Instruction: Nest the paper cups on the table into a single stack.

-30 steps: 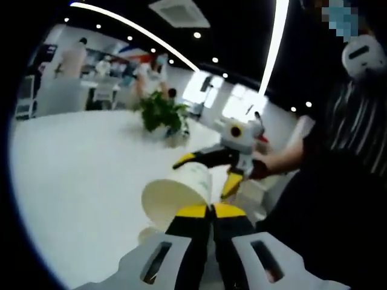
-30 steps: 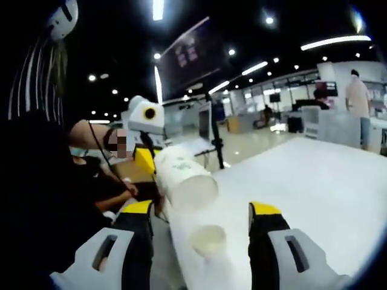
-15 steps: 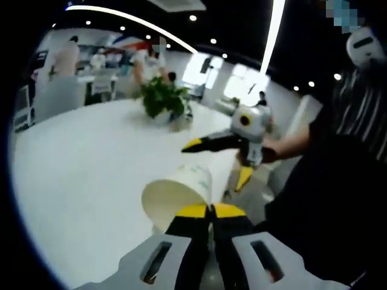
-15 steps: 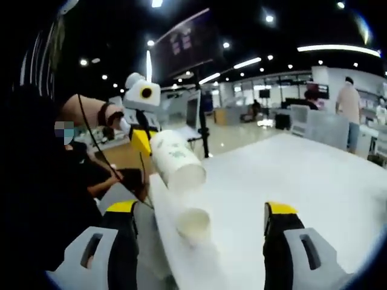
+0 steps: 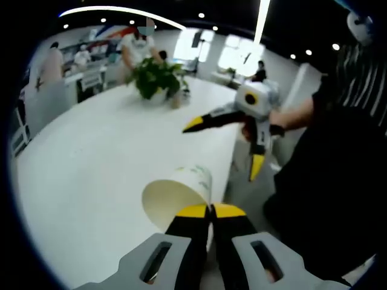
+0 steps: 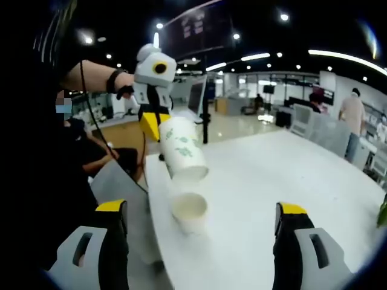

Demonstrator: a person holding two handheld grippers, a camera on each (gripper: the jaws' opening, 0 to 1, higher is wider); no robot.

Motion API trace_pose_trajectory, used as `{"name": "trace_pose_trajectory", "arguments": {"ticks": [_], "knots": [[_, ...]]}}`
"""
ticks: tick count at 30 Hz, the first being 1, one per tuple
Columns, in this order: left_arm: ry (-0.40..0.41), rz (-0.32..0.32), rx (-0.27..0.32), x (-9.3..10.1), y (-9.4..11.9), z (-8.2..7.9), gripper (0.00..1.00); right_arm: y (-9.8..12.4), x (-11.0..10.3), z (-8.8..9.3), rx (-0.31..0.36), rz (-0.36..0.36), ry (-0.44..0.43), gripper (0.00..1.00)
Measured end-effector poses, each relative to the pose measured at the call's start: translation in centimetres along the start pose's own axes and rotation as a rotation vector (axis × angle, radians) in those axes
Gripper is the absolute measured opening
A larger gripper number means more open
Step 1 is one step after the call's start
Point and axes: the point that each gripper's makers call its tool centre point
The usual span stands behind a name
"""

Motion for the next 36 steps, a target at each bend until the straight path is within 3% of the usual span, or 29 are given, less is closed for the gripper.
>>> {"name": "trace_pose_trajectory", "arguments": {"ticks": [3,9,12,17,25,31,36], "knots": [[-0.037,0.001,-0.062,0.1,-0.7,0.4,0.00,-0.1,-0.3,0.2,-0.012,0.016,0.018,1.00],[-0.065,-0.005,-0.123,-0.4,-1.7,0.5,0.00,0.1,-0.6,0.8,-0.020,0.031,0.032,1.00],[-0.092,-0.013,-0.193,-0.9,-2.5,1.2,0.00,0.3,-0.2,0.9,-0.009,0.045,0.021,1.00],[-0.114,-0.007,-0.230,-0.9,-3.2,1.2,0.00,0.5,0.2,1.1,-0.002,0.053,-0.016,1.00],[-0.204,-0.031,-0.337,-1.3,-4.3,2.7,0.00,0.5,1.0,0.7,0.024,0.081,-0.015,1.00],[-0.334,-0.072,-0.398,-1.8,-4.9,3.4,0.00,0.4,1.3,0.4,0.026,0.085,-0.020,1.00],[-0.430,-0.090,-0.514,-2.3,-5.6,5.0,0.00,0.3,1.2,0.4,0.032,0.081,-0.026,1.00]]}}
Point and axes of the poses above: the point that each gripper's makers call its tool centre point, and the gripper's own axes: y roughly backward along the fingers, x roughly to its right, z roughly out of its underside, and after that the axes turned 15 degrees about -x, right-handed
